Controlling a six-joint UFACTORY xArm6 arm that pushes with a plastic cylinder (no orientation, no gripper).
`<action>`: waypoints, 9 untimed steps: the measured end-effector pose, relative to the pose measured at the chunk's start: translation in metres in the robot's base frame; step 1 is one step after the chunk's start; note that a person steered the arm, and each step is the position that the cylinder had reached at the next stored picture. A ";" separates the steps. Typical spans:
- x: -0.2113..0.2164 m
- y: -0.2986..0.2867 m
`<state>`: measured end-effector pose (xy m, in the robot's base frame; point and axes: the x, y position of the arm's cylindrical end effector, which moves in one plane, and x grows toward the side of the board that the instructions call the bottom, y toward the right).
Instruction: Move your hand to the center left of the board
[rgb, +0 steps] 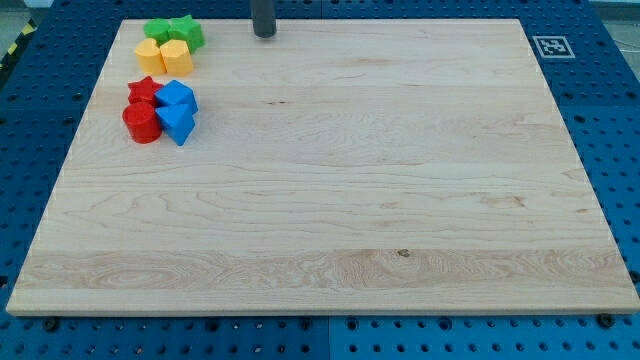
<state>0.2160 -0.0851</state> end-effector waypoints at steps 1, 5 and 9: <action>0.000 0.002; 0.275 0.067; 0.261 -0.199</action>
<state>0.4771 -0.2841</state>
